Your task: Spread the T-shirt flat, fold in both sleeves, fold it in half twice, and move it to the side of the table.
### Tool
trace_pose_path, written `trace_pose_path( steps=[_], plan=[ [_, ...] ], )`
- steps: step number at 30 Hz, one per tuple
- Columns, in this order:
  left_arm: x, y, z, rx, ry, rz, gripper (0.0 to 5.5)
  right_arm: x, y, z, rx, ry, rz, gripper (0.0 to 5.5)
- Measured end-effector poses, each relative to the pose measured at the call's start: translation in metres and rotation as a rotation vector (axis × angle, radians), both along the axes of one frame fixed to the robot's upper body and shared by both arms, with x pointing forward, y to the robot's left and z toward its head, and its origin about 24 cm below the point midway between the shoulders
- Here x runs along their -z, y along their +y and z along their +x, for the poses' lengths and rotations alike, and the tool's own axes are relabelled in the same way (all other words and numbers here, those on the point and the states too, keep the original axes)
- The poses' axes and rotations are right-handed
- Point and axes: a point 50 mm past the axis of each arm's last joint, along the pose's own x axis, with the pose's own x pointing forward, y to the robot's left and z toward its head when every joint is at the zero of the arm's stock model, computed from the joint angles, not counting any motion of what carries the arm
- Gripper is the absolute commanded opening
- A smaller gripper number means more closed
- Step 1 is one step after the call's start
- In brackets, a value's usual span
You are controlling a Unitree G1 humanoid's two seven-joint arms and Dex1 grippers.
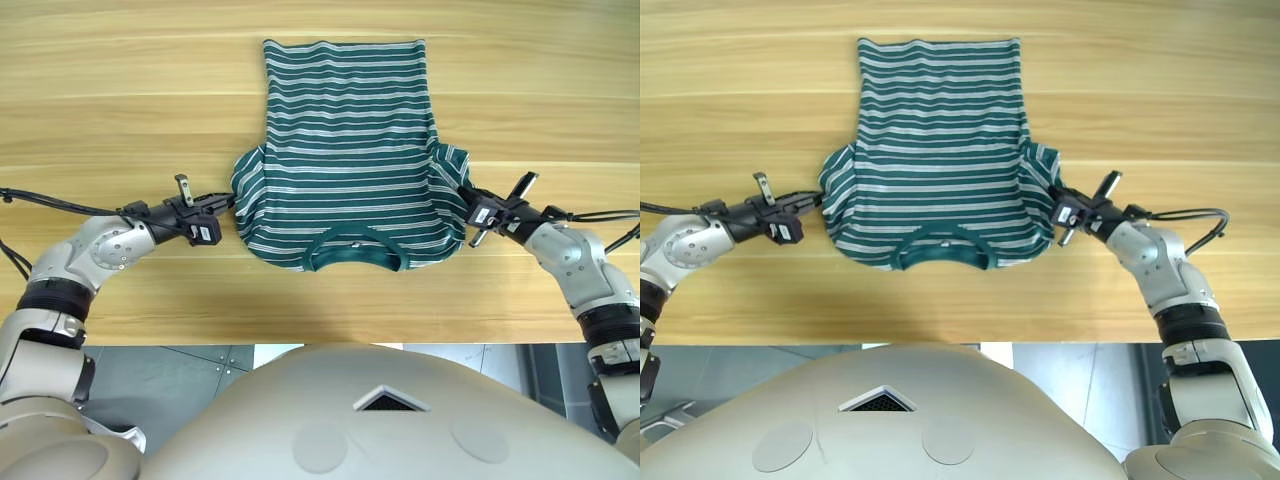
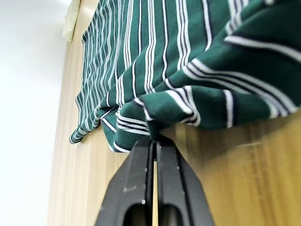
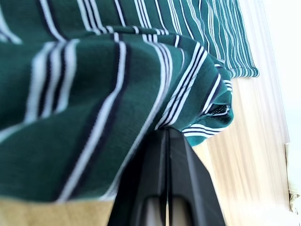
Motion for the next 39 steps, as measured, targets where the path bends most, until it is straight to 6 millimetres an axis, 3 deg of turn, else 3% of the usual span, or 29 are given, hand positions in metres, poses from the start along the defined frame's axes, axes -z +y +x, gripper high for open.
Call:
trace_pose_path(
  steps=[8, 16, 22, 29, 39],
  plan=[
    [-0.014, -0.012, 0.016, -0.014, -0.202, -0.033, 0.01, -0.001, 0.001, 0.001, -0.004, -0.007, 0.003, 0.0],
    [-0.028, -0.022, 0.02, 0.008, -0.278, -0.087, 0.01, -0.001, 0.001, 0.0, -0.003, -0.007, 0.003, 0.0],
    [-0.028, -0.027, 0.019, 0.034, -0.263, -0.078, 0.01, -0.001, 0.001, 0.0, -0.004, -0.007, 0.003, 0.0],
    [-0.022, -0.054, 0.023, 0.099, -0.255, -0.109, 0.01, -0.002, 0.002, 0.001, -0.005, -0.009, 0.003, 0.0],
    [-0.02, -0.077, 0.025, 0.162, -0.23, -0.128, 0.01, -0.002, 0.003, 0.003, -0.011, -0.01, 0.003, 0.0]
  ],
)
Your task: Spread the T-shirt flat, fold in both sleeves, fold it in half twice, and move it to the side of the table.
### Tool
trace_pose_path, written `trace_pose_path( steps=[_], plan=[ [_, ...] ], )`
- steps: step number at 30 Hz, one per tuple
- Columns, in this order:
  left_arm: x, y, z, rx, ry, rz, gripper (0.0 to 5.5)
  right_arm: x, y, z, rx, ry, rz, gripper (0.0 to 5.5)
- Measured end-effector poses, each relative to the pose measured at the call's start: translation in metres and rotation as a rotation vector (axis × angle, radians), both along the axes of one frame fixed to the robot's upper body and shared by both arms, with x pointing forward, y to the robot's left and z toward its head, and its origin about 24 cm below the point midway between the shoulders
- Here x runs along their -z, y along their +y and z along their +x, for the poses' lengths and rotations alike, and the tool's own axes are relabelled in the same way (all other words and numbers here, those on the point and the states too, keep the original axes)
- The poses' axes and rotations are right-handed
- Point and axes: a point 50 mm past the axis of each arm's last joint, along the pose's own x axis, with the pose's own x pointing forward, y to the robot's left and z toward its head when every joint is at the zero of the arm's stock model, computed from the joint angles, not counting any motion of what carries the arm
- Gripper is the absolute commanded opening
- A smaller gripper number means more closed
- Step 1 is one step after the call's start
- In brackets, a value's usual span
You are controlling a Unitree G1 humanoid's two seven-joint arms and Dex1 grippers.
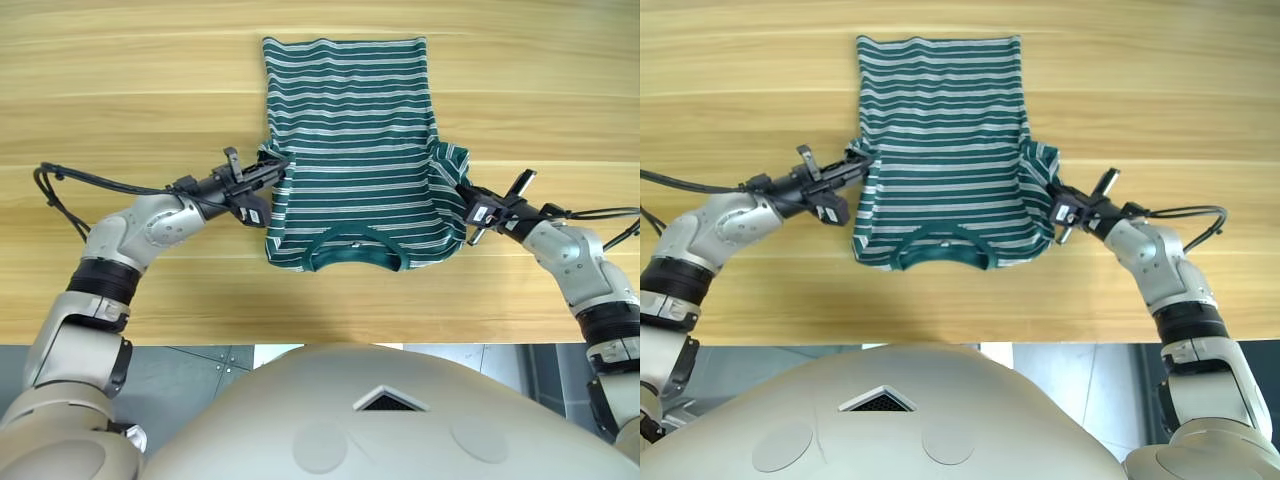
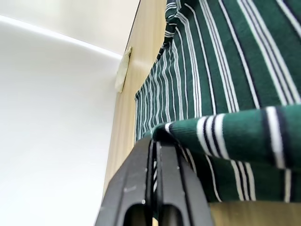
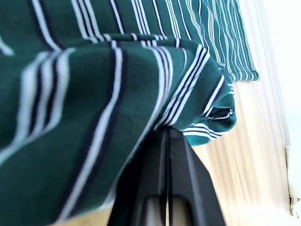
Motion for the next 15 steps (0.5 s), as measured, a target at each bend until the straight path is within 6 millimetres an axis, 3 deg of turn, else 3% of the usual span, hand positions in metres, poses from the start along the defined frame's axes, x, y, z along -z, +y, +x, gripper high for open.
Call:
trace_pose_path(
  steps=[9, 15],
  plan=[
    [0.021, -0.009, -0.01, 0.052, 0.123, 0.108, 0.01, -0.001, 0.002, 0.0, -0.005, -0.001, 0.001, 0.0],
    [0.022, -0.013, -0.008, 0.054, 0.144, 0.127, 0.01, 0.0, 0.004, 0.0, -0.008, -0.002, 0.006, 0.0]
  ],
)
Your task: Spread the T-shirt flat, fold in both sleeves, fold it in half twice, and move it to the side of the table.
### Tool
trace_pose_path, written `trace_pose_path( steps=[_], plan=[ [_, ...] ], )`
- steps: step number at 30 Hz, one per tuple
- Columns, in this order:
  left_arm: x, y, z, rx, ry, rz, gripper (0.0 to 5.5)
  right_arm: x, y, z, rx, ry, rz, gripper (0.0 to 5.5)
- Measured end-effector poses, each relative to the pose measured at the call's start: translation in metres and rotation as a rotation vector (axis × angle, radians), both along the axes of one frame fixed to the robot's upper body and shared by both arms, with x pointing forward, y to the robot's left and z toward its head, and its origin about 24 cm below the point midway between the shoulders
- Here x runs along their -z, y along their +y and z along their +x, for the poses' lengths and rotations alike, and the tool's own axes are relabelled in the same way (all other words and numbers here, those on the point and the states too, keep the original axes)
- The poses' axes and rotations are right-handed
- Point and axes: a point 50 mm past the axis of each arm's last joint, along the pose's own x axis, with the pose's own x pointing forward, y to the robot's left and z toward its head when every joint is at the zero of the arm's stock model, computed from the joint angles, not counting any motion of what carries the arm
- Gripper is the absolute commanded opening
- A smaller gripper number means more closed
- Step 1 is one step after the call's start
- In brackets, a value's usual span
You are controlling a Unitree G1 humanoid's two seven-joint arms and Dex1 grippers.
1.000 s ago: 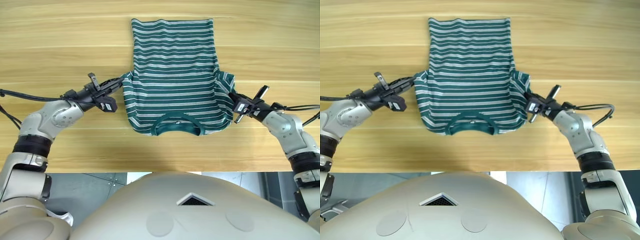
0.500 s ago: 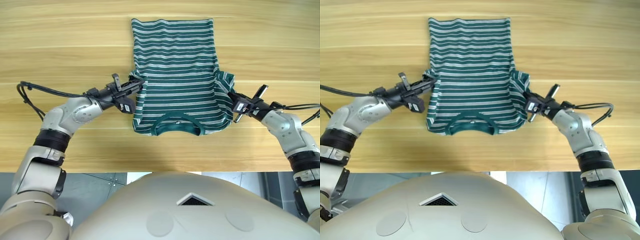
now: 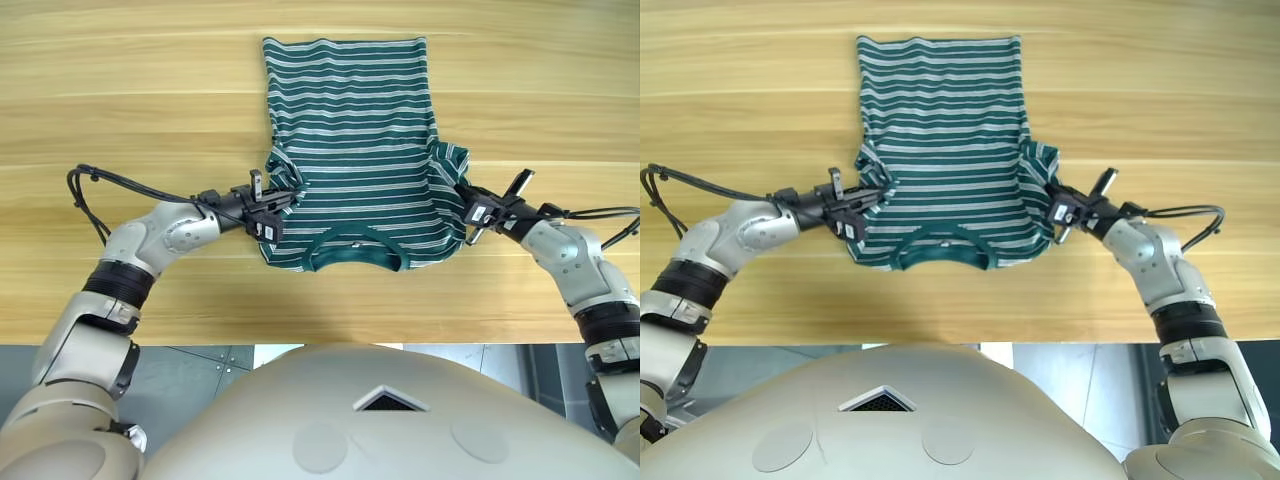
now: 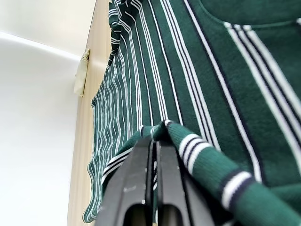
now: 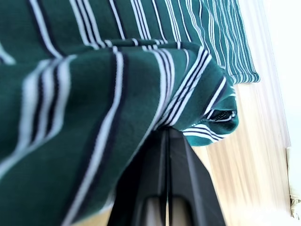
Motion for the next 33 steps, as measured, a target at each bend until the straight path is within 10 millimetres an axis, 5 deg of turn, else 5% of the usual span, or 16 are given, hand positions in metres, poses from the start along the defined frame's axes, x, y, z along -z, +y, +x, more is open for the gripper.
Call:
trace_pose_path(
  steps=[22, 33],
  plan=[
    [0.004, -0.026, 0.006, -0.044, 0.022, -0.061, 0.01, 0.0, 0.007, -0.006, -0.021, -0.004, -0.004, 0.0],
    [0.01, -0.022, 0.004, -0.107, 0.121, -0.082, 2.06, -0.001, 0.01, -0.008, -0.031, 0.002, 0.0, 0.0]
  ],
)
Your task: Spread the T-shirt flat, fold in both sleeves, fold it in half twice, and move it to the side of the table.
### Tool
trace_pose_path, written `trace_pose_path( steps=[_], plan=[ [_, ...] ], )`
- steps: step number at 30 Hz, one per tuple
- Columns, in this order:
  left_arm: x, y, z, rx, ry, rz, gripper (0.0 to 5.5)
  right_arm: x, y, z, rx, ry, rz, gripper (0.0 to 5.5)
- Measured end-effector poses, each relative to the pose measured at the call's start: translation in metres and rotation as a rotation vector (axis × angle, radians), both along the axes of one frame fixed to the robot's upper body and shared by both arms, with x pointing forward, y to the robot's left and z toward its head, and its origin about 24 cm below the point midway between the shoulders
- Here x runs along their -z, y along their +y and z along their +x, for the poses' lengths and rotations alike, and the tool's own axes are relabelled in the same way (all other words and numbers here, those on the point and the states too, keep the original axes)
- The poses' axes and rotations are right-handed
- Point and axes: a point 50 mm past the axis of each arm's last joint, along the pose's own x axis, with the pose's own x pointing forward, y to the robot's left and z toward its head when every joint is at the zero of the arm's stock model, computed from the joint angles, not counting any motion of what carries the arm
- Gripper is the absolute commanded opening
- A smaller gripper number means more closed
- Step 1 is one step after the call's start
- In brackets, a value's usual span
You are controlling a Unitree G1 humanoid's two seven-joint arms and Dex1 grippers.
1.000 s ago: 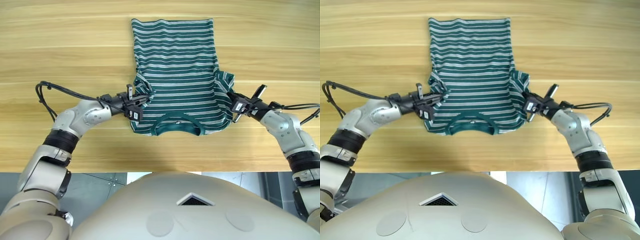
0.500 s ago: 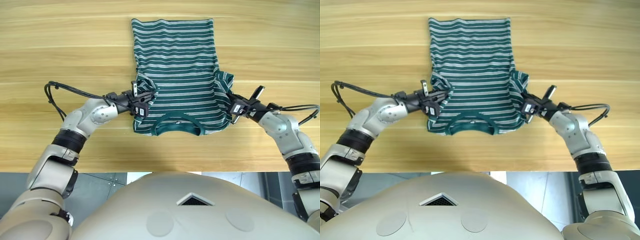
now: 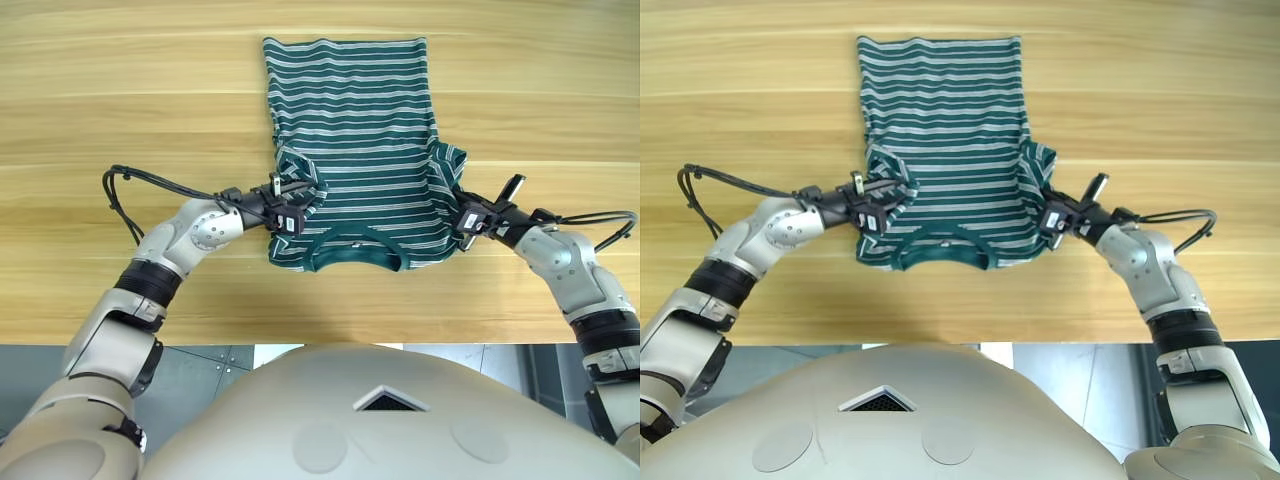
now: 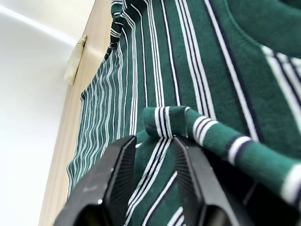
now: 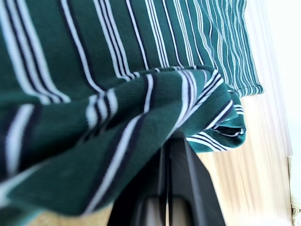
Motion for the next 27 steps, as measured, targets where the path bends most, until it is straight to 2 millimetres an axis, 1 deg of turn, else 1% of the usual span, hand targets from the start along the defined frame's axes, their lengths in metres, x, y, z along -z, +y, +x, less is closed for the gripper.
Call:
trace_pose_path(
  steps=[5, 10, 13, 19, 23, 24, 27],
  plan=[
    [-0.001, 0.002, -0.004, -0.025, 0.045, -0.048, 2.81, 0.0, 0.0, 0.0, 0.002, 0.0, 0.0, 0.0],
    [0.0, -0.001, -0.015, -0.017, 0.081, -0.103, 3.47, 0.0, 0.0, 0.0, 0.003, 0.001, 0.0, 0.0],
    [0.002, -0.007, -0.024, -0.021, 0.101, -0.158, 3.82, 0.0, 0.0, 0.0, 0.003, 0.001, 0.0, 0.0],
    [0.002, -0.022, -0.034, -0.033, 0.117, -0.269, 4.7, 0.0, 0.0, 0.0, 0.003, 0.0, 0.001, 0.0],
    [0.001, -0.024, -0.037, -0.043, 0.135, -0.322, 5.3, 0.0, 0.0, 0.001, 0.005, 0.0, 0.001, 0.0],
    [0.001, -0.023, -0.037, -0.048, 0.133, -0.323, 5.39, 0.0, 0.0, 0.001, 0.006, 0.0, 0.001, 0.0],
    [0.001, -0.015, -0.032, -0.077, 0.111, -0.305, 5.39, 0.0, -0.001, 0.001, 0.017, -0.003, -0.002, 0.0]
  ],
)
